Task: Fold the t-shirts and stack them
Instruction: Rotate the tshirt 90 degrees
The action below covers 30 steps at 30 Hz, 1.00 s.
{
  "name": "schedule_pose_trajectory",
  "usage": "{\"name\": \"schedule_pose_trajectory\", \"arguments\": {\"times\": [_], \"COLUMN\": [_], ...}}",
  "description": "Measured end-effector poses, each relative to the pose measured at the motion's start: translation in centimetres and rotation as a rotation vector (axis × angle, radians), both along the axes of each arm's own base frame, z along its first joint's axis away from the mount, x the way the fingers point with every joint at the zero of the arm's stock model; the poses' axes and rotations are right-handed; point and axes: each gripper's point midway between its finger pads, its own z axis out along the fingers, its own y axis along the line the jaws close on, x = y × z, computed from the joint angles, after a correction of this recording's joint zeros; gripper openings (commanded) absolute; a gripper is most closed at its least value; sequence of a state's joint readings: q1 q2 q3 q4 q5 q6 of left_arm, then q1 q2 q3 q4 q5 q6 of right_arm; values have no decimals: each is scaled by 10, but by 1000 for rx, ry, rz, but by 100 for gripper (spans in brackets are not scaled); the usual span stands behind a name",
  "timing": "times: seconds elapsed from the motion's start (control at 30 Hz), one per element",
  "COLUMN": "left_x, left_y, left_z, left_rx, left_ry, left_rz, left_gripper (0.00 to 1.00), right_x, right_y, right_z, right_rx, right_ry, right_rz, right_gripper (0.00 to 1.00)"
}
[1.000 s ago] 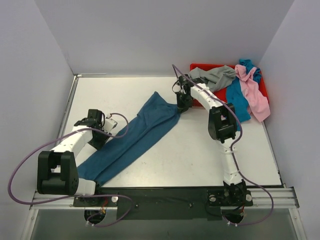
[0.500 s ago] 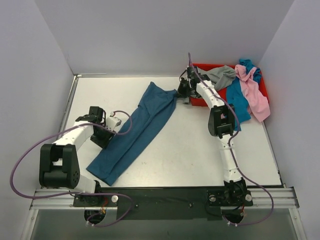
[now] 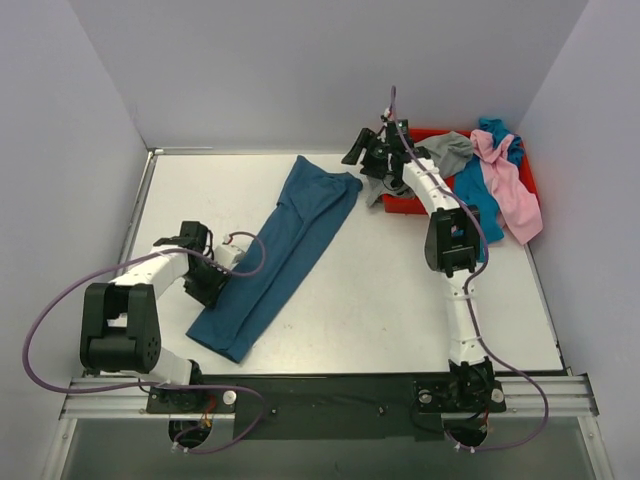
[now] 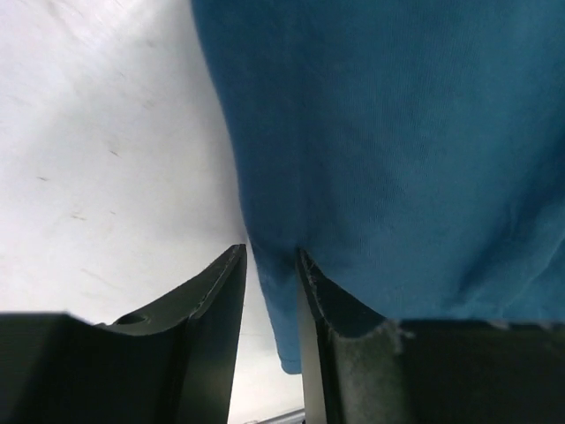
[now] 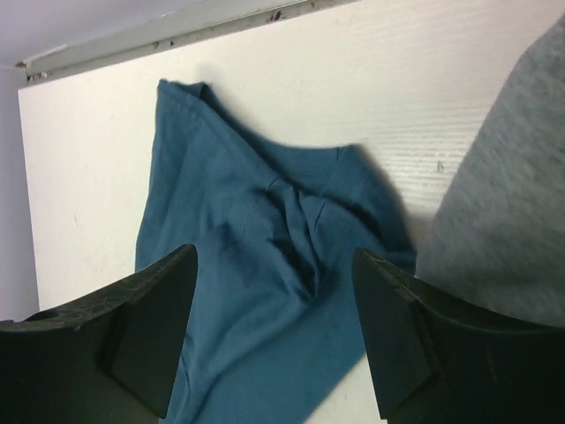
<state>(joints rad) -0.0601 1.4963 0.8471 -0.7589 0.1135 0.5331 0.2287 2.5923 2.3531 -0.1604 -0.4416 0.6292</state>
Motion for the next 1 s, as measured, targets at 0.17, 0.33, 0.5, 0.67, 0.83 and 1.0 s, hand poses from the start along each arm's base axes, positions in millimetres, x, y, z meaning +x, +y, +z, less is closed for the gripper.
{"name": "schedule_pose_trajectory", "arguments": {"times": [0.17,0.33,0.5,0.67,0.83,1.0], "left_x": [-23,-39,-48,-48,-57,-76], "left_y": [1,-26,-82,-140,-126,-73], "left_z": [-11,-9,8,31,37,53], "left_rx": [-12,-122,-247,-349,-317,-206], "left_ry": [73,132,149,105,101,41], "left_rz": [-13,-112,-327,-520,-551,-564], "left_gripper": [15,16,20,31,50,50], "right_x": [-52,-165,-281,-337,-409,-493], "right_y": [0,51,78,42,35,70], "right_z": [47,111,125,86,45,29], "right_rx": [-101,-128,-53,-87,-192,-308], "right_ry": [-74,-241,-303,-251,-301,-547], "right_rz": [150,483,739,774,939,1330], "right_gripper": [62,60,61,62,64,60]}}
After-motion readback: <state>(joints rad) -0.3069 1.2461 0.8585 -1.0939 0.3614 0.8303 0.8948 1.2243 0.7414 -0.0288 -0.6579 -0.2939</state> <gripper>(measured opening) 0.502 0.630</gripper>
